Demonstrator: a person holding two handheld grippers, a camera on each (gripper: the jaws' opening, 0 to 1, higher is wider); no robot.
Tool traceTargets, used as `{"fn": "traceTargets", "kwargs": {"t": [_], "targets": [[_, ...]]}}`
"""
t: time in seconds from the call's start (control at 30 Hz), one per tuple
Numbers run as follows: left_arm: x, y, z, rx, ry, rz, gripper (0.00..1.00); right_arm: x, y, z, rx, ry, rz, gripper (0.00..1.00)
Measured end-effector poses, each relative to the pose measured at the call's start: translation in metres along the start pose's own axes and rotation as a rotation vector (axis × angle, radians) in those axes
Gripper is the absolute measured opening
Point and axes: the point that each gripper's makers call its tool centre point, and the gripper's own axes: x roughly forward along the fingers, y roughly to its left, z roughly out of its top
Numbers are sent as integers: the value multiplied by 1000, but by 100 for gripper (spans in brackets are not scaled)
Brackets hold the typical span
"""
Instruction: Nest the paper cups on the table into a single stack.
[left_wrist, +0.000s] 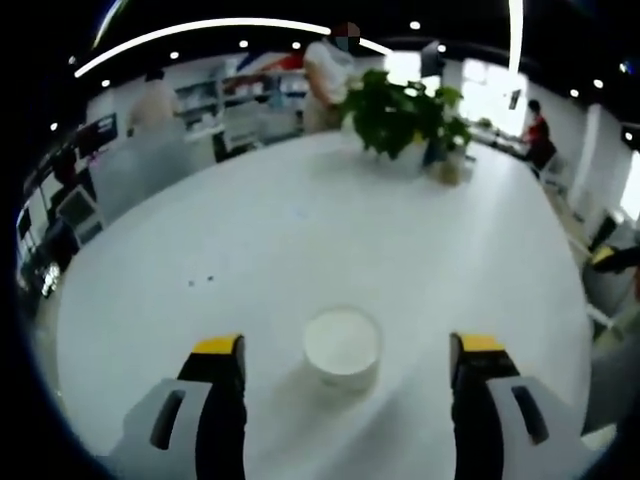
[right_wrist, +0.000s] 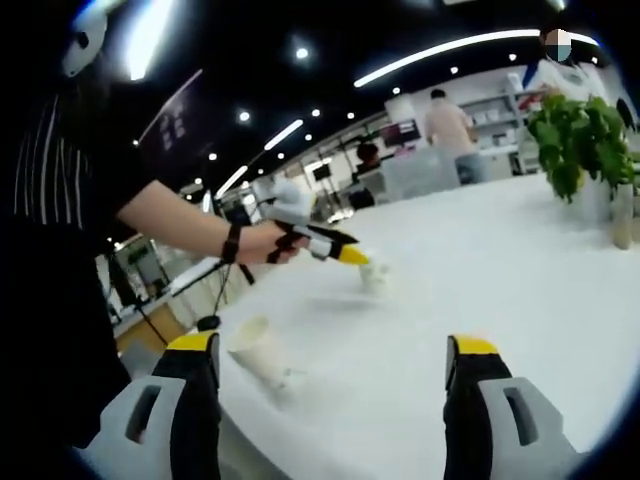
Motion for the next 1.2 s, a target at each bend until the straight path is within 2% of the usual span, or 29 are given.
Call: {"fn": "traceTargets", "kwargs": {"t": [0.33, 0.77, 0.9, 1.0, 1.2], "targets": [[11, -4, 0, -3, 7, -23, 77, -1, -6, -1, 15, 3, -7, 91], [15, -2, -5, 31, 27, -12, 59, -4, -10, -4, 27, 11, -12, 90], [15, 0, -4, 25, 17, -4, 53, -5, -10, -4, 29, 5, -17, 90], [14, 2, -1, 15, 4, -2, 45, -6, -9, -6, 33, 9, -16, 90], [15, 1, -3, 12, 9, -5, 44, -5, -10, -5, 35, 4, -19, 90]]}}
